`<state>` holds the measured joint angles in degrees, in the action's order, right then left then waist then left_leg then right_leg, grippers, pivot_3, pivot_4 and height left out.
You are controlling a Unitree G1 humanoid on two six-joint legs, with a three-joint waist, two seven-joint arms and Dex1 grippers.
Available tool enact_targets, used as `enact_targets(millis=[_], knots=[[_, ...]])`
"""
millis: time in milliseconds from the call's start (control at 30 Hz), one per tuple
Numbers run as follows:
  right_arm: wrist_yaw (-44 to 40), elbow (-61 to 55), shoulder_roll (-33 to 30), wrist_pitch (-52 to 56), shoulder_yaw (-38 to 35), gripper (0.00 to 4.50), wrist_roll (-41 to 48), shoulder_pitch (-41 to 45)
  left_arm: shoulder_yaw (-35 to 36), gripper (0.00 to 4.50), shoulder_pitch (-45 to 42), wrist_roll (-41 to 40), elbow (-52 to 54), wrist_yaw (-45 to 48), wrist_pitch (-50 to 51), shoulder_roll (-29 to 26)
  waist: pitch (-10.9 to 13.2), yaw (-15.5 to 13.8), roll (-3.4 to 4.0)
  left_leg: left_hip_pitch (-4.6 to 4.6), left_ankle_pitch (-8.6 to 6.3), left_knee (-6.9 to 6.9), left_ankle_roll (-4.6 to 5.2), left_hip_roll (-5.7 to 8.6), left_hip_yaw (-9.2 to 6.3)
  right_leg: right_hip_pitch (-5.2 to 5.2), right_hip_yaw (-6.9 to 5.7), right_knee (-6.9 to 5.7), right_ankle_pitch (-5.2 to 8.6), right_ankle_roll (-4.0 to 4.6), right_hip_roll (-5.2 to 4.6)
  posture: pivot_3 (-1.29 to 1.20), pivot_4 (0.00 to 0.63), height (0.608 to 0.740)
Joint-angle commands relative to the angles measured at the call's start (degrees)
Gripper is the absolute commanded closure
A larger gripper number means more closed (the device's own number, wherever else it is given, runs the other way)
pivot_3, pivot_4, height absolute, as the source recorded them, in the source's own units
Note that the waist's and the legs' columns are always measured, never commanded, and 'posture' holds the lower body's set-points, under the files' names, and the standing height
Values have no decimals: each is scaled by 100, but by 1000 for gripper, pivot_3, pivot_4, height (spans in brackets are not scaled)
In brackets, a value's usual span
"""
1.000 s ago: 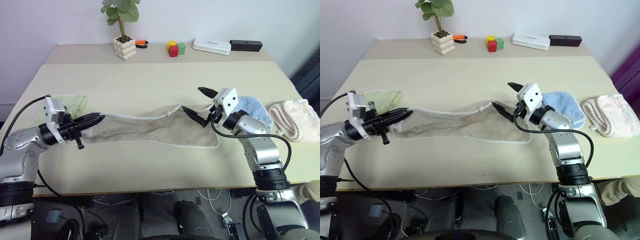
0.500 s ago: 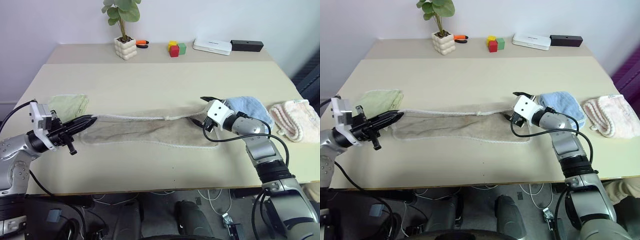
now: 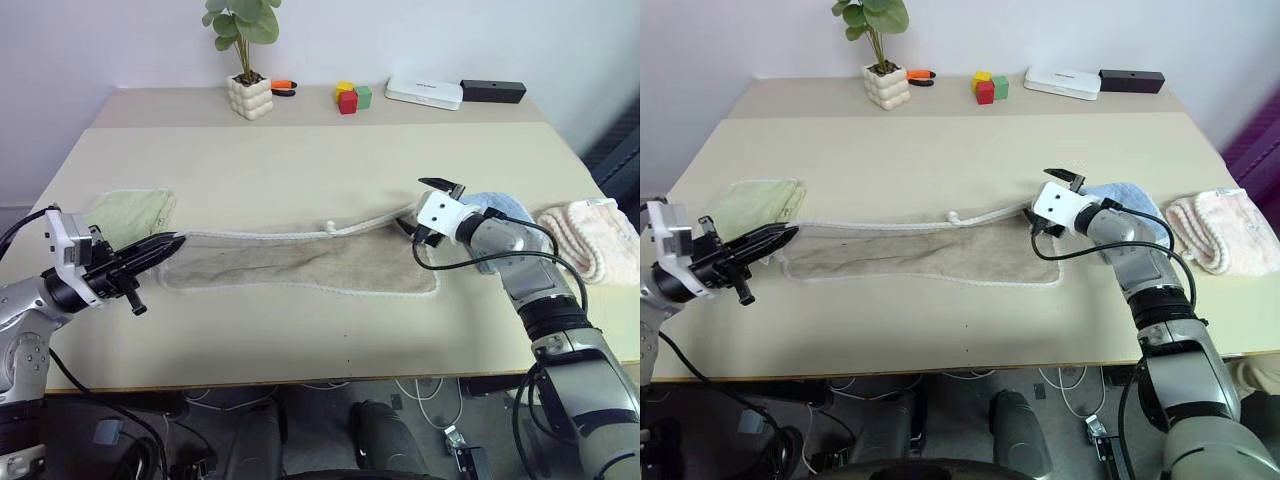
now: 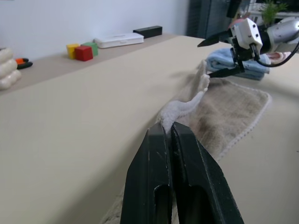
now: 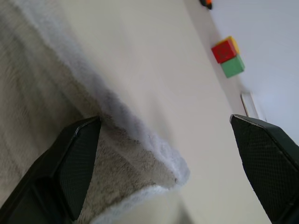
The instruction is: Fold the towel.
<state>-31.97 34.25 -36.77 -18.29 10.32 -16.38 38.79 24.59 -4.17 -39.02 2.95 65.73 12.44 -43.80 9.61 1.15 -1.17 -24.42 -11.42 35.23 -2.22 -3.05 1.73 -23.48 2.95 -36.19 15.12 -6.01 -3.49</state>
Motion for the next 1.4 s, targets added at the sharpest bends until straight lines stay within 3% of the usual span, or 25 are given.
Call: enact_targets(millis=[33,567,700,900,1100,1400], knots=[[-282,-87,-148,-297,-29,0,125,107,200,4423,54,-63,200,-46,-78,1,0,2,0,0,0,0,0,0,0,0,0,0,0,0,0,0,150,740],[219,1252,-247,-853,645,0,-973,900,270,4423,280,-145,424,-100,-63,49,0,9,0,1,0,0,0,0,1,-2,1,0,0,1,1,0,150,740],[430,1414,-206,-942,696,1278,-1058,1038,272,4500,350,-146,491,-107,-62,62,0,7,0,1,0,0,0,0,1,-1,1,0,0,1,0,0,150,740],[351,1407,-212,-1050,675,4462,-968,1004,254,4500,357,-124,486,-100,-77,69,0,8,0,1,0,0,0,0,1,0,1,-1,0,0,0,0,150,740],[164,1269,-257,-1098,601,4462,-807,932,183,4500,271,-23,375,-128,-145,93,0,6,0,1,0,0,0,0,1,0,1,-1,0,0,0,0,150,740],[-1178,108,-927,-748,339,4462,-146,424,-24,4500,23,756,-467,-231,-702,24,1,-26,1,1,0,4,0,1,1,3,1,-1,-1,-1,0,0,150,740]])
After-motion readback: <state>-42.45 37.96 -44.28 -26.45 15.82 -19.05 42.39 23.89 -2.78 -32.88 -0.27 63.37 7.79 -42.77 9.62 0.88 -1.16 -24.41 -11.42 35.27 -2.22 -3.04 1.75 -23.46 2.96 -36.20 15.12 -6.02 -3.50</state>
